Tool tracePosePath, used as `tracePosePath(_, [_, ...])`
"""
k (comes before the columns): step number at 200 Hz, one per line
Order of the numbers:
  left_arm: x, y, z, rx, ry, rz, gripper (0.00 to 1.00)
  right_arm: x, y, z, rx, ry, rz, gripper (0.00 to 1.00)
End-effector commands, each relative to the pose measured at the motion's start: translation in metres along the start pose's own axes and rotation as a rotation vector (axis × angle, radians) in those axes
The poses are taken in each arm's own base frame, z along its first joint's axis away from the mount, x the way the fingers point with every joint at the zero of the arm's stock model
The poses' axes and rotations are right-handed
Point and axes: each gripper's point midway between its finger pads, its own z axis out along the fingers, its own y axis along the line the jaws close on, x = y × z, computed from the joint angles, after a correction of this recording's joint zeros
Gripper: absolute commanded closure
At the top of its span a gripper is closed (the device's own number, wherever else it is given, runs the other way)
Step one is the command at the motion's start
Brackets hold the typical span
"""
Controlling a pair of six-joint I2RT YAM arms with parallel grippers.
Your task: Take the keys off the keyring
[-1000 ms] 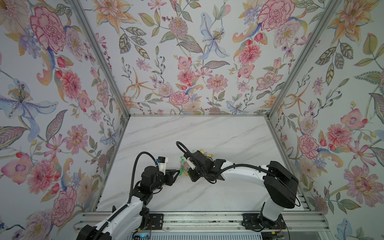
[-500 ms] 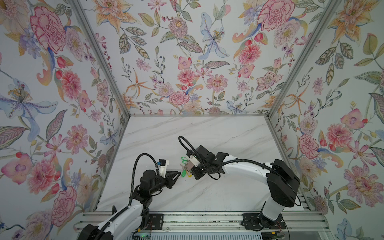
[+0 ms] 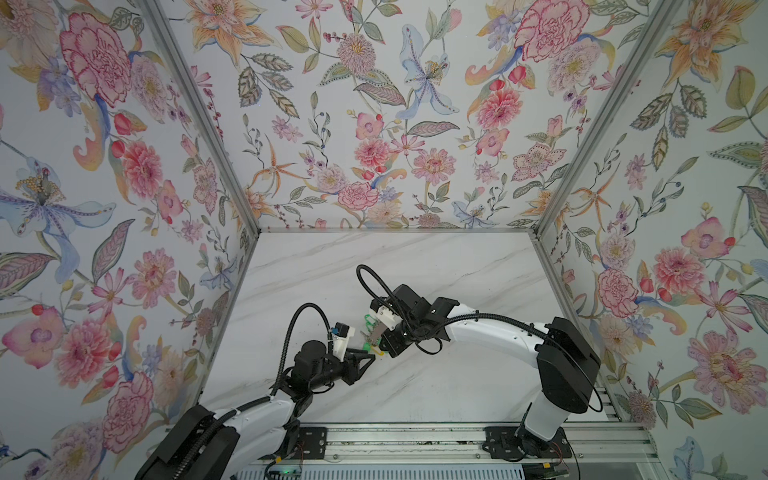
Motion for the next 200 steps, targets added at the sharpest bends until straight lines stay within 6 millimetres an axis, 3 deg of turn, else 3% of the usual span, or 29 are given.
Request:
tracePosePath(1, [-0.033,-0.003,-0.001,-0.026,-0.134,0.046,0.55,-0.004,0.003,-0.002,-0.022,0.006,-0.003,1.0])
tracePosePath(43, [-0.048,0.004,-0.011,-0.132,-0.251,0.126,0.51,-0.011,0.006,-0.002,-0.052,-0.006,0.016,1.0])
tracePosePath(89, [-0.049,0.003,-0.02,-0.156,-0.298,0.193,0.49,-0.021,0.012,-0.005,-0.088,-0.026,0.047,1.0])
tracePosePath(157, [-0.031,0.003,0.003,-0.13,-0.192,0.218,0.52,-0.028,0.011,-0.009,-0.107,-0.038,0.072,1.0])
tracePosePath(200, [-0.038,0.001,0.007,-0.141,-0.225,0.243,0.51,-0.03,0.01,-0.011,-0.115,-0.041,0.077,1.0])
